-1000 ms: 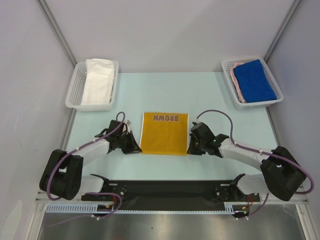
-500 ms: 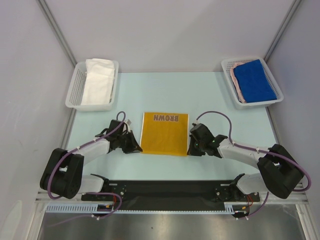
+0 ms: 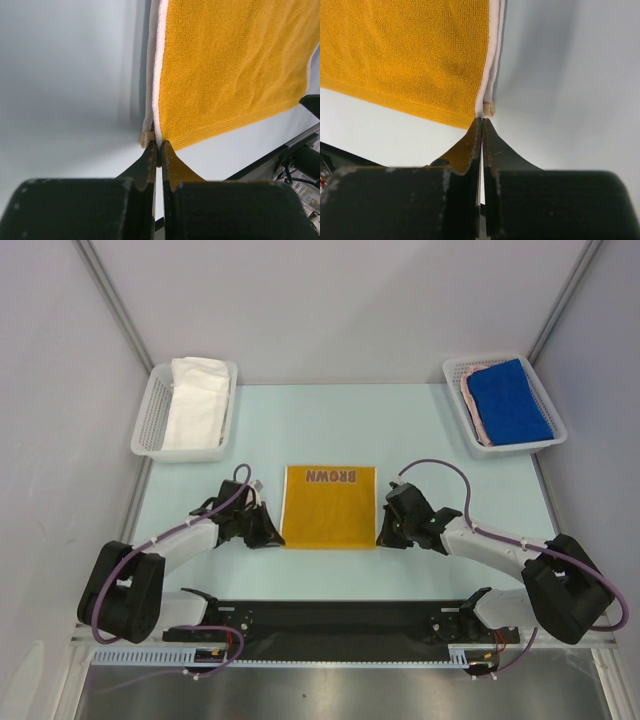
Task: Fold and stack the towels
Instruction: Fold the towel
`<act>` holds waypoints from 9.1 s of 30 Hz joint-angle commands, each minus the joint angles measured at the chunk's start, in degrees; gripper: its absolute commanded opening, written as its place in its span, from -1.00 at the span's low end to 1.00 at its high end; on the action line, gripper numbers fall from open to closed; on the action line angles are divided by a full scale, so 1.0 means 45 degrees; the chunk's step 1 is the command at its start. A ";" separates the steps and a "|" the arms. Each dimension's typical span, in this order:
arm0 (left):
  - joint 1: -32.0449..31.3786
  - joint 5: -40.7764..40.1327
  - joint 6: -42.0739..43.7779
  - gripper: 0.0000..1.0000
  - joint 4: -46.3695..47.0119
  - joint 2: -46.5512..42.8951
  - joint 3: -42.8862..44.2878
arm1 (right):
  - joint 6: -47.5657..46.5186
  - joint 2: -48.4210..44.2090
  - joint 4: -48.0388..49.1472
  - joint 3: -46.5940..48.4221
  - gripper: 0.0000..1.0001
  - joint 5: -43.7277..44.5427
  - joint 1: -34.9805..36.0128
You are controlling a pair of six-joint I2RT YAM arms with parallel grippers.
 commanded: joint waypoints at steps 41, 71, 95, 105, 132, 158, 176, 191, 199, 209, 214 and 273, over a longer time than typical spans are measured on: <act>0.0020 0.3281 -0.0435 -0.53 0.5137 0.7948 0.8409 | 0.1867 0.9507 0.7891 0.8680 -1.00 -0.6370 -0.1943; 0.0859 0.1895 -0.0845 -0.58 0.5274 0.9669 0.8332 | 0.1949 1.1423 1.0180 0.6435 -1.00 -0.6526 -0.4755; 0.2071 -0.0448 0.0756 -0.62 0.3262 0.9396 0.8879 | 0.0484 1.1345 0.8715 0.7041 -1.00 -0.6839 -0.5204; 0.2071 -0.0820 0.0952 -0.55 0.2755 0.8967 0.9054 | -0.0277 1.0584 0.7505 0.7412 -1.00 -0.6430 -0.5556; 0.1875 -0.1348 0.2299 -0.09 0.0196 0.8927 1.0617 | -0.3402 0.8669 0.2035 0.8818 -0.46 -0.4124 -0.5284; 0.1524 -0.1055 0.2749 -0.07 -0.0702 1.0138 1.0832 | -0.4536 0.9704 0.1194 0.9521 -0.30 -0.2913 -0.4717; 0.1505 -0.0919 0.2885 -0.60 -0.1132 1.0099 1.1183 | -0.4672 0.9704 0.1234 0.9541 -0.52 -0.3070 -0.4619; 0.1505 -0.0742 0.1871 -0.92 0.1189 0.8753 0.9740 | -0.4360 0.9022 0.1858 0.9249 -0.92 -0.2718 -0.4561; 0.1427 -0.1112 0.0737 -0.96 0.3106 0.7015 0.7925 | -0.4126 0.7558 0.2775 0.8155 -0.96 -0.1840 -0.4229; 0.1173 -0.1816 0.0561 -0.94 0.4785 0.5413 0.6204 | -0.3716 0.6151 0.3402 0.6925 -0.97 -0.1644 -0.4092; 0.1017 -0.2323 0.0620 -0.91 0.5389 0.4769 0.5289 | -0.3520 0.5682 0.3967 0.6339 -0.98 -0.1644 -0.4033; -0.0253 -0.3653 -0.1490 -0.05 0.3008 0.3244 0.2610 | -0.0317 0.2927 0.3245 0.2061 -0.22 -0.1097 -0.2530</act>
